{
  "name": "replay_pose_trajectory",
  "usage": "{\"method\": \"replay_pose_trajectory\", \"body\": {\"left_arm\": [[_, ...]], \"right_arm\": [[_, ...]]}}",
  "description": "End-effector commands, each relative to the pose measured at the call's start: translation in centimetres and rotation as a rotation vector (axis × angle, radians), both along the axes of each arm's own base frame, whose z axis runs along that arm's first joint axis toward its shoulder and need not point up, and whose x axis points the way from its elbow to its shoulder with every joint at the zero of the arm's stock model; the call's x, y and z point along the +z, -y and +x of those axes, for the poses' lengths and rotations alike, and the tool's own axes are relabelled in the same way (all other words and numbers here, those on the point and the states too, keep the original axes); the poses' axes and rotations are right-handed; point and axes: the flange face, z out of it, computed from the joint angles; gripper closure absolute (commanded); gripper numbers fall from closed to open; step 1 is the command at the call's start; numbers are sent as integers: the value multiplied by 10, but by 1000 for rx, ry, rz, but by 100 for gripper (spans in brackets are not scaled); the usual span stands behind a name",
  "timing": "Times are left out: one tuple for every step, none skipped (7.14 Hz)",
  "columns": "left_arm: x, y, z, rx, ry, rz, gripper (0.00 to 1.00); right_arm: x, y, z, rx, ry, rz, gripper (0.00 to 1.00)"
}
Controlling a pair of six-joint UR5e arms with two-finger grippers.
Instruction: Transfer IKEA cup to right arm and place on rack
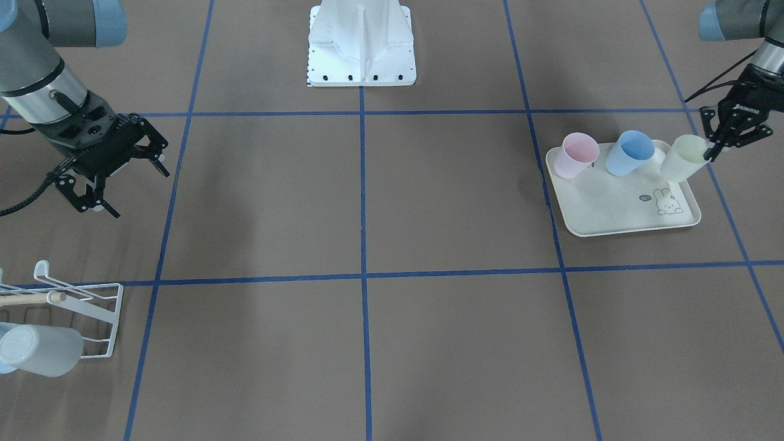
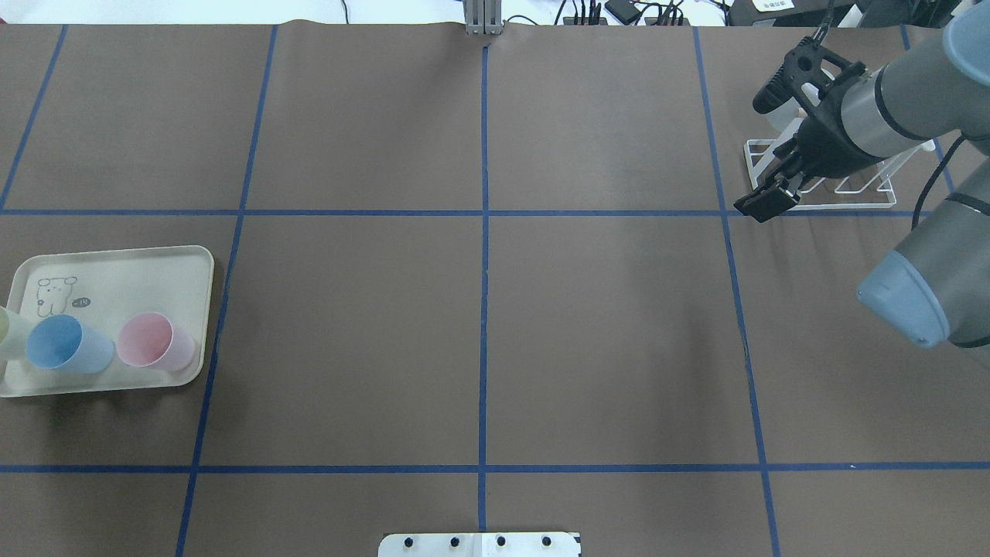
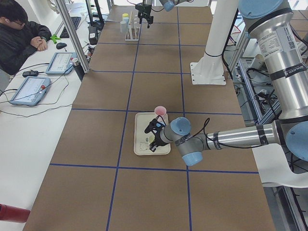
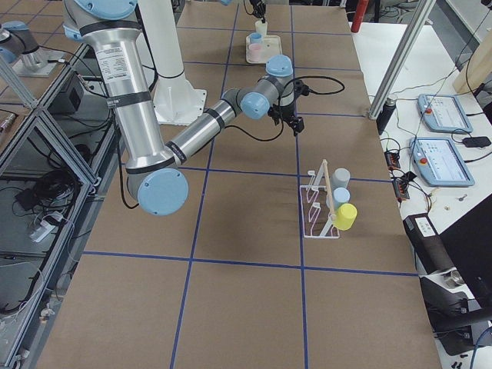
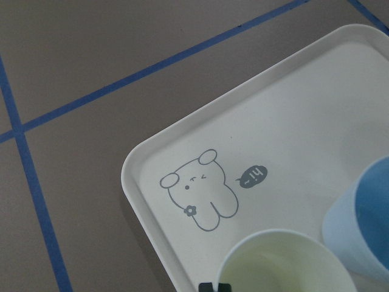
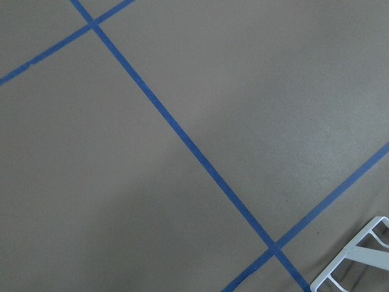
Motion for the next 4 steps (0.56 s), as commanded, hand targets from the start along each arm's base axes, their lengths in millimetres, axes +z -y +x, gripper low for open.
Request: {"method": "replay_pose_trajectory", "body": {"left_arm": [[-90,54,-32,-45,1,1,100],[-148,57,-27,-18,-35,-16,100],[-187,55,-20,30,-120,-61,100],[-229,56,-15,-19,-263,-152,100]], "right_arm": [[-1,-8,-29,-17,68,30,1],[-1,-13,-45,-19,124,48,1],[-5,-22,-62,-11,185,57,1],[-2,-32,-85,9,203,102,1]]}}
